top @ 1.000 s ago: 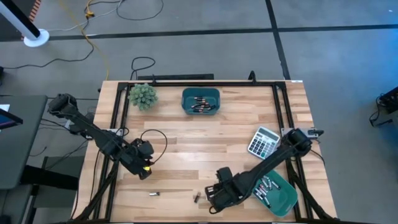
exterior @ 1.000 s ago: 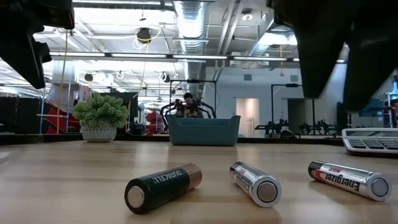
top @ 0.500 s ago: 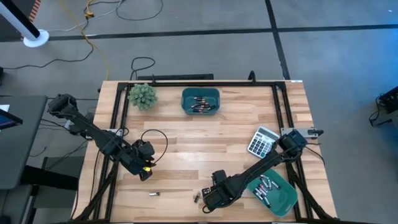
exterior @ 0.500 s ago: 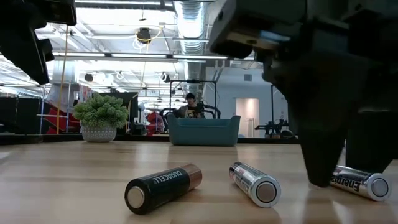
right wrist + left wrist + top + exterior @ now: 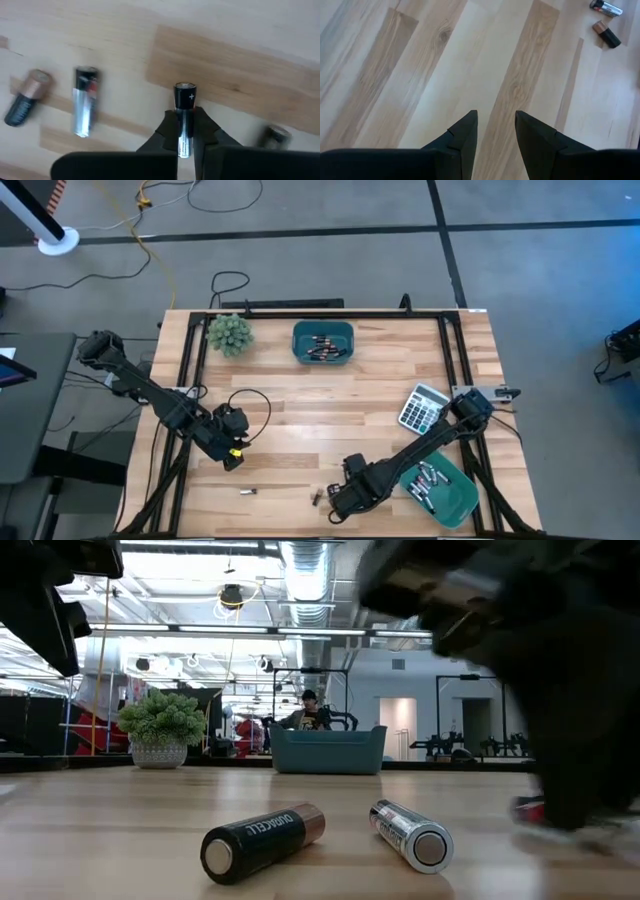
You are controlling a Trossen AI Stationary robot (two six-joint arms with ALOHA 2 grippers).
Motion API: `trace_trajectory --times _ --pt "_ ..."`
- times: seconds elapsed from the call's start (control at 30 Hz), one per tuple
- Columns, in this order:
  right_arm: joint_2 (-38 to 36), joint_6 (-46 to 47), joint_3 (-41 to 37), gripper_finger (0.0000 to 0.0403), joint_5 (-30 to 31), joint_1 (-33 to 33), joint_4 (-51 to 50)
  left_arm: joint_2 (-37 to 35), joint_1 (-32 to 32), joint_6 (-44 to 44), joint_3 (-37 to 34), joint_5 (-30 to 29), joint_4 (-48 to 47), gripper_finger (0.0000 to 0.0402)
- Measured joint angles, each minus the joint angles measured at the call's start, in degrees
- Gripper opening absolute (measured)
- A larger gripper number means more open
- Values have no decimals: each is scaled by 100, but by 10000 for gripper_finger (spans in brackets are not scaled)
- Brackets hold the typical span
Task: Sort batteries
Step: Put the silver battery into the green bin
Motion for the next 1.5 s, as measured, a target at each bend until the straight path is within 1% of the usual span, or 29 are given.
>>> trace_trajectory --times 0.17,0.23,0.33,0.4,0.5,0.53,0.63,0.73,0.8,0.83,0.93,1.0,1.2,1.3,1.4,1.5 --pt "-670 46 5 17 435 114 -500 0 0 -57 0 2 2 125" --pt "-913 190 17 17 772 240 -797 0 0 -206 0 44 0 125" --pt "-1260 637 -12 17 1441 553 -1354 0 0 -385 0 136 -1 125" --pt "-1509 1170 15 17 1632 832 -1795 0 0 -417 0 147 0 125" --pt "-1687 1984 11 17 1664 1292 -2575 0 0 -426 0 148 0 125" --pt "-1704 2062 3 17 1655 1434 -2657 0 0 -428 0 148 0 125" --pt "-1756 2066 7 17 1513 1641 -2679 0 0 -431 2 148 2 125" --pt "-1723 2046 -2 17 1166 1690 -2948 0 0 -431 2 148 2 125" --pt "-1696 2045 -126 17 923 1728 -3045 0 0 -433 2 148 4 125" --pt "-1698 2043 -222 17 910 1759 -3070 0 0 -459 2 148 4 125" --pt "-1772 2046 -567 17 869 1818 -2877 0 0 -548 2 148 8 125" --pt "-1813 2068 -926 17 849 1859 -2526 0 1 -570 2 148 9 125" --pt "-2243 2127 -2299 16 788 1824 -929 0 2 -581 2 146 6 125" --pt "-2471 2138 -2893 16 783 1740 -324 0 11 -584 2 146 7 125" --pt "-2701 2142 -3333 16 784 1661 104 0 11 -660 2 144 7 125" --pt "-2792 2142 -3606 19 783 1599 362 0 11 -690 2 144 7 125"
